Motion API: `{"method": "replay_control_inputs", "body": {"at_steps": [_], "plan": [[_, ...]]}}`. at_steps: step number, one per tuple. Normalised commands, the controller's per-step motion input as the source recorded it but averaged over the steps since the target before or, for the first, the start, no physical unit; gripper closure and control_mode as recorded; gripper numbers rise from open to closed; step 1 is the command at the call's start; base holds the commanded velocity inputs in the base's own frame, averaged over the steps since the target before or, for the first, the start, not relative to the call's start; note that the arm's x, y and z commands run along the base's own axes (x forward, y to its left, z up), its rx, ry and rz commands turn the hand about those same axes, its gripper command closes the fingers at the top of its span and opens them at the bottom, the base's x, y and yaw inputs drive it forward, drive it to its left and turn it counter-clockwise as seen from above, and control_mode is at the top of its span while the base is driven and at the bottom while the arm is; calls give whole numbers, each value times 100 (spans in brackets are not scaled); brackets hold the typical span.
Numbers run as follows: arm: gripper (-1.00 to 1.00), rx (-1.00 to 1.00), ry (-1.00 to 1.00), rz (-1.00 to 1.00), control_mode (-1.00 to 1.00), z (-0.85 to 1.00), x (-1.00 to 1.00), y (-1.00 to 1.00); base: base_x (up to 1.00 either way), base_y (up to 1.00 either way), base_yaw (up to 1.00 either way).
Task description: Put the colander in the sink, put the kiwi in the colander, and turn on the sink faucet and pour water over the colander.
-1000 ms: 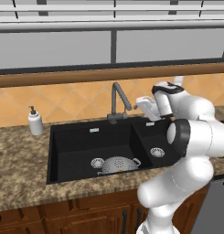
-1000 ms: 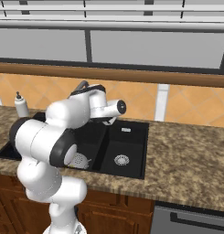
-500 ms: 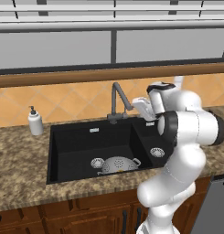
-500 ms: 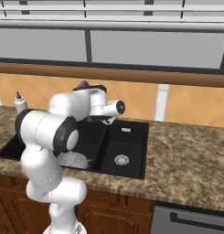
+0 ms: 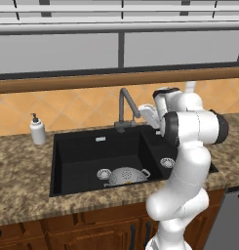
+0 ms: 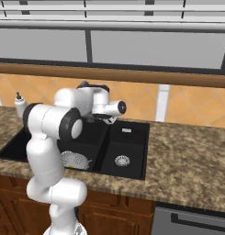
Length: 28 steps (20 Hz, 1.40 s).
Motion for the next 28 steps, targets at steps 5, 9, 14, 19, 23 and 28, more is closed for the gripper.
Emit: {"method": "replay_control_inputs", "body": {"at_steps": [5, 9, 14, 19, 23, 28], "plan": [[-100, 0, 0, 0, -100, -8, 35, 0, 0, 0, 0], [-100, 0, 0, 0, -100, -10, 29, 7, 0, 0, 0], [-100, 0, 0, 0, -100, -16, 34, 4, 0, 0, 0], [-100, 0, 0, 0, -100, -24, 26, 0, 0, 0, 0], [-100, 0, 0, 0, -100, -26, 21, 0, 0, 0, 0], [-100, 0, 0, 0, -100, -27, 21, 0, 0, 0, 0]]}}
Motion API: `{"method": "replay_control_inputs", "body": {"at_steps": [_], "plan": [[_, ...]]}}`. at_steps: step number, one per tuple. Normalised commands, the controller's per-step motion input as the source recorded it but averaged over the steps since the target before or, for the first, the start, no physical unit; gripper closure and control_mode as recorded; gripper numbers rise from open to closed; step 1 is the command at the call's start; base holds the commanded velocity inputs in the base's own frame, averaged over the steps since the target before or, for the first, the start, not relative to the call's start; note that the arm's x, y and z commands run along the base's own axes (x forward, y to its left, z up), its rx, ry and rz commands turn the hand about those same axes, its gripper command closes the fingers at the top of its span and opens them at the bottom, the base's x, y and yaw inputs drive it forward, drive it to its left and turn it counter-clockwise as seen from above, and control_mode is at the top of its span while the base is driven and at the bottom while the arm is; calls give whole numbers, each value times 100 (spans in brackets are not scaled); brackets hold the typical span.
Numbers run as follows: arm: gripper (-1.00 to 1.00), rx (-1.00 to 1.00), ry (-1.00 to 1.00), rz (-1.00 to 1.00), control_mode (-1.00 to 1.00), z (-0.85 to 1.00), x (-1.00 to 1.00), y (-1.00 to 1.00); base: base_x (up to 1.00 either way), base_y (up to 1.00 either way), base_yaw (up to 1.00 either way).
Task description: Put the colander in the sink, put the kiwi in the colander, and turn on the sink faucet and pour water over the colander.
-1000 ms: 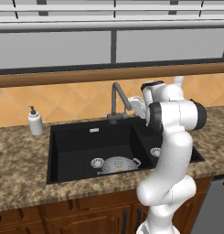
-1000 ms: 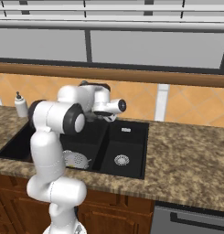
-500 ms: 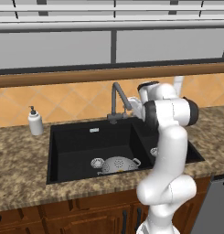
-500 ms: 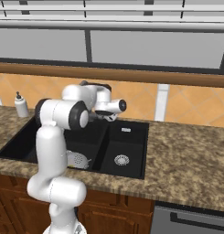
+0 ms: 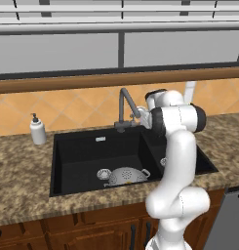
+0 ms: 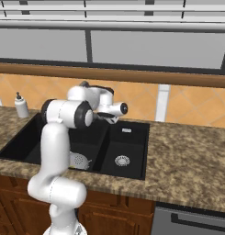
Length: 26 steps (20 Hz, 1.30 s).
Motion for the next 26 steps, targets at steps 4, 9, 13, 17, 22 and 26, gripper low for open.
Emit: {"method": "replay_control_inputs", "body": {"at_steps": [4, 9, 13, 17, 22, 26], "plan": [[-100, 0, 0, 0, -100, -24, 17, 0, 0, 0, 0], [-100, 0, 0, 0, -100, -19, 26, 4, 0, 0, 0], [-100, 0, -1, 0, -100, -1, 28, 5, 0, 0, 0], [-100, 0, -2, 0, -100, 0, 27, 0, 0, 0, 0], [-100, 0, -2, 0, -100, -8, 12, 3, 0, 0, 0], [-100, 0, 0, 0, -100, -16, 12, 5, 0, 0, 0]]}}
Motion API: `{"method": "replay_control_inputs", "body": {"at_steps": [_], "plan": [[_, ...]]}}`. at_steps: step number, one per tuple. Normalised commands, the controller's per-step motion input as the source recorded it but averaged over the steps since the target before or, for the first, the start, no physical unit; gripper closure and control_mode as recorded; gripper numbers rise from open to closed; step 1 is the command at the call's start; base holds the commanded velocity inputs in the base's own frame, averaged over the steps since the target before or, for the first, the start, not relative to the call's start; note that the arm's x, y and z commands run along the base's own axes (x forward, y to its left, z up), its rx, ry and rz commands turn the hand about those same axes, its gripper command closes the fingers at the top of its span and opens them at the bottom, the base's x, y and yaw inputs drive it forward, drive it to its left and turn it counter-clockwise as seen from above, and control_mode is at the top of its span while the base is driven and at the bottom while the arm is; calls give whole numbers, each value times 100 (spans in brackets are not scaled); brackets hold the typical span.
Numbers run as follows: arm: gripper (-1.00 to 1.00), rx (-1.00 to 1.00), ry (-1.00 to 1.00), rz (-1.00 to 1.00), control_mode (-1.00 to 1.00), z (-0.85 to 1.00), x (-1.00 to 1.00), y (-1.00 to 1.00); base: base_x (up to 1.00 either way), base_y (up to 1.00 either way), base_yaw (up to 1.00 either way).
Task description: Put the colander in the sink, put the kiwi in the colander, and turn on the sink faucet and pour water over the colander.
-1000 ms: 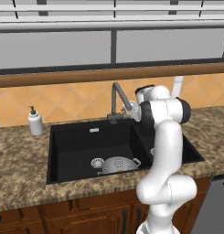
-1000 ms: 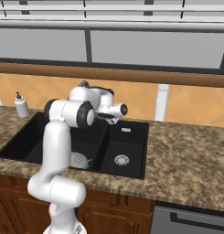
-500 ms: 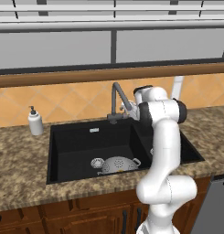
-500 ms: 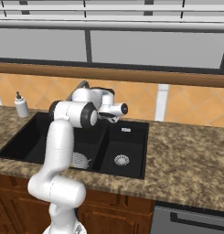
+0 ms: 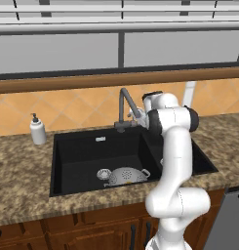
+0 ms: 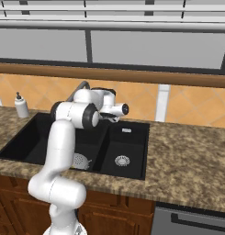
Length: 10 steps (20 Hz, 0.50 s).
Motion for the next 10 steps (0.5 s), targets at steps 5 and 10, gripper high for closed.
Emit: {"method": "replay_control_inputs", "body": {"at_steps": [5, 10], "plan": [[100, 0, -2, 0, -100, -10, 1, 6, 0, 0, 0], [100, 0, -8, -4, -100, -5, 0, -13, 0, 0, 0]]}}
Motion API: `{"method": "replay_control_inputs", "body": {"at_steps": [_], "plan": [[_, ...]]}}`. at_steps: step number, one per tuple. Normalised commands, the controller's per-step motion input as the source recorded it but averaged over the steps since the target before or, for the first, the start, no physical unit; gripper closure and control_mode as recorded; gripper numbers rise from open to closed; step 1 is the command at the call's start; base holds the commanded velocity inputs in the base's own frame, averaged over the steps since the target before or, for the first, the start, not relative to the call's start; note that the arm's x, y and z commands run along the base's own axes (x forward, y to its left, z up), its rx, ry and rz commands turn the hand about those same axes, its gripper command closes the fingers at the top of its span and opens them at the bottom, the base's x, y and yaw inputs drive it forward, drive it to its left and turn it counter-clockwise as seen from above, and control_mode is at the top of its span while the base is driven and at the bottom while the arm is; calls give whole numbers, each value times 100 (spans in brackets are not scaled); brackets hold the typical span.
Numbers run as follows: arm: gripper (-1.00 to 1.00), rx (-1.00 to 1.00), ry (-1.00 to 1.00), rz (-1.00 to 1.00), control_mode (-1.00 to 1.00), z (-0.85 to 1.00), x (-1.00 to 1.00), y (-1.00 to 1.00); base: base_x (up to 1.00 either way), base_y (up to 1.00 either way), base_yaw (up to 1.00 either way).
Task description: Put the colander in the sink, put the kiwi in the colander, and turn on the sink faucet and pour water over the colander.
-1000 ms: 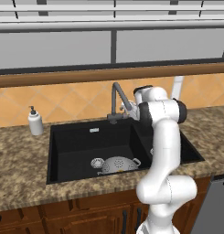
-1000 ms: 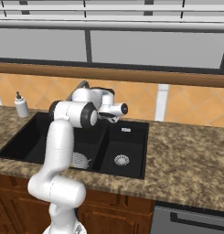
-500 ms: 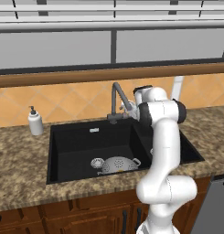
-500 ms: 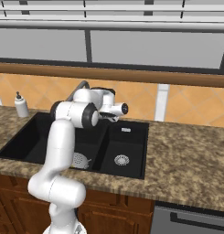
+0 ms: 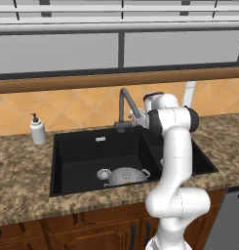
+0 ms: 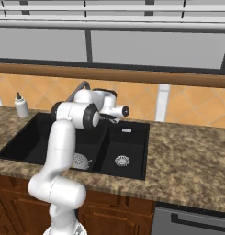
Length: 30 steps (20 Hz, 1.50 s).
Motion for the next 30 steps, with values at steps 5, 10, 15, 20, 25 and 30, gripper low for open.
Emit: {"method": "replay_control_inputs", "body": {"at_steps": [5, 10, 15, 20, 25, 30], "plan": [[100, 0, -5, -6, -100, 0, 0, -36, 0, 0, 0], [100, 4, -1, -10, -100, 0, 0, -54, 0, 0, 0], [100, 11, 0, -11, -100, 0, 0, -75, 0, 0, 0], [100, 16, 0, -14, -100, 0, 0, -79, 0, 0, 0], [100, 16, 1, -17, -100, 0, 0, -89, 0, 0, 0], [100, 17, 4, -17, -100, 0, 0, -89, 0, 0, 0]]}}
